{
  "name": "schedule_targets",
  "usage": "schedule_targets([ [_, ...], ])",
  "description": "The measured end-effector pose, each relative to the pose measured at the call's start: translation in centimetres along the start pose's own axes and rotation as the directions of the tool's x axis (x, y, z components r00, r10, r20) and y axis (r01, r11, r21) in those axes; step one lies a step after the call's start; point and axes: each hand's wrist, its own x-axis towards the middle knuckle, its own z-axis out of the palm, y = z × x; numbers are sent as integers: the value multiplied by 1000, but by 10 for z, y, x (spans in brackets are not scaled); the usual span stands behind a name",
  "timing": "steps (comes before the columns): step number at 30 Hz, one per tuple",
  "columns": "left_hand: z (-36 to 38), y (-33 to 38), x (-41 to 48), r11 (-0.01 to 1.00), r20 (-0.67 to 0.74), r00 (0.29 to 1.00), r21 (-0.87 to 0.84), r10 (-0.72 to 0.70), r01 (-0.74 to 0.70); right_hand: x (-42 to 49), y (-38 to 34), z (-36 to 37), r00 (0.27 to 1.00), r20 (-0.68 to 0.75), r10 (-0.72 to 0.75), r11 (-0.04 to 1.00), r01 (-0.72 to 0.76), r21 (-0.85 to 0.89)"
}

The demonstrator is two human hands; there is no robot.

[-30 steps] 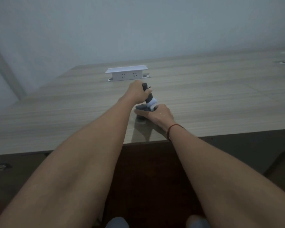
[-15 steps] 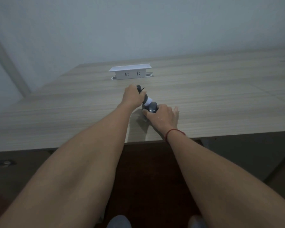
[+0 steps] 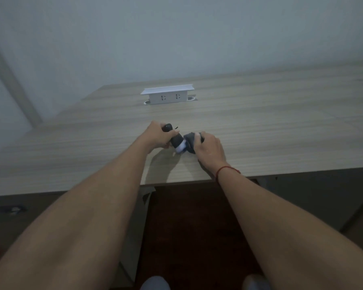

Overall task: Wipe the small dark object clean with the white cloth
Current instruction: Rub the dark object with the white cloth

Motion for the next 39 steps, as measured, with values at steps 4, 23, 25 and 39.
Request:
schedule_targets([
  [4, 7, -9, 0, 999, -273, 962, -37, -4, -7, -4, 0, -1, 992, 46, -116, 992, 114, 45],
  [23, -3, 15, -23, 987, 100, 986, -81, -133, 141, -1, -4, -11, 998, -50, 32, 999, -31, 5],
  [25, -2, 12, -22, 987, -71, 993, -142, -91, 80, -3, -6, -12, 998, -43, 40, 999, -40, 8],
  [39, 30, 1, -22, 950, -288, 952, -312, -105, 10, -6, -3, -18, 998, -5, 70, 994, -70, 78],
])
